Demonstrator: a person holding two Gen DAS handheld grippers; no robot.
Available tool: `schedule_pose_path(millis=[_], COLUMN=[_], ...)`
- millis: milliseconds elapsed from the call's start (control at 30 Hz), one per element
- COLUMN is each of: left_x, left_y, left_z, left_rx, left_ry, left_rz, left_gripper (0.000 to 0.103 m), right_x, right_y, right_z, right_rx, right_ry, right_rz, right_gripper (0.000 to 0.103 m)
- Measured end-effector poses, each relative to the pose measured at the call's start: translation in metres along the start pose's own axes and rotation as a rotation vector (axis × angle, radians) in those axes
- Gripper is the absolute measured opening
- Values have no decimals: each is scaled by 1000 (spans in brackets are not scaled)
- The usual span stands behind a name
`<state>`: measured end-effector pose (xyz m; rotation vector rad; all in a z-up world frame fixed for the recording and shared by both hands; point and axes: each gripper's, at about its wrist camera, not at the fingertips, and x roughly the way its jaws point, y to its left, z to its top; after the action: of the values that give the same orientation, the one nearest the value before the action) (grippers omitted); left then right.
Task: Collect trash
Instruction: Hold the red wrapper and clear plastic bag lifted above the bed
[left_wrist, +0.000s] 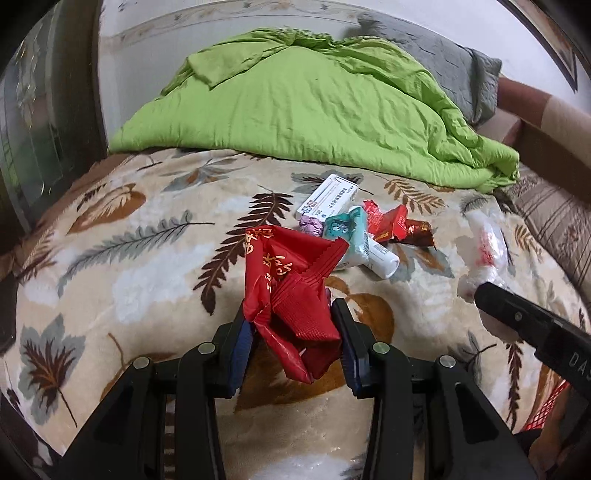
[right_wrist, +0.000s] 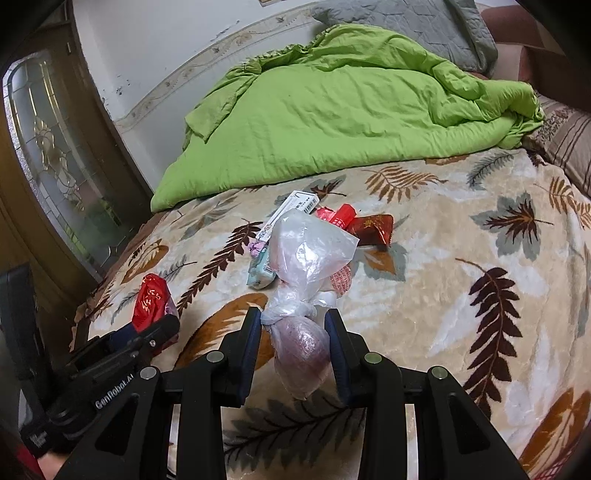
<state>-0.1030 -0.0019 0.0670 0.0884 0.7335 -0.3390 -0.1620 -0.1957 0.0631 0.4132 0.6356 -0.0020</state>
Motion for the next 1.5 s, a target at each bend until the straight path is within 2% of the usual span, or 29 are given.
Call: schedule_pose_path(millis=[733, 1500], left_x=[-3, -4], left_y=[-7, -7], left_z=[0, 0], left_rx=[47, 49], left_ry=[-34, -39], left_rz=[49, 51], left_gripper=[41, 41], right_x=[3, 4], right_y=[-2, -2], right_z=[0, 1], right_rx=[4, 3], right_ry=[6, 7], right_rz=[1, 2], right_gripper=[38, 38])
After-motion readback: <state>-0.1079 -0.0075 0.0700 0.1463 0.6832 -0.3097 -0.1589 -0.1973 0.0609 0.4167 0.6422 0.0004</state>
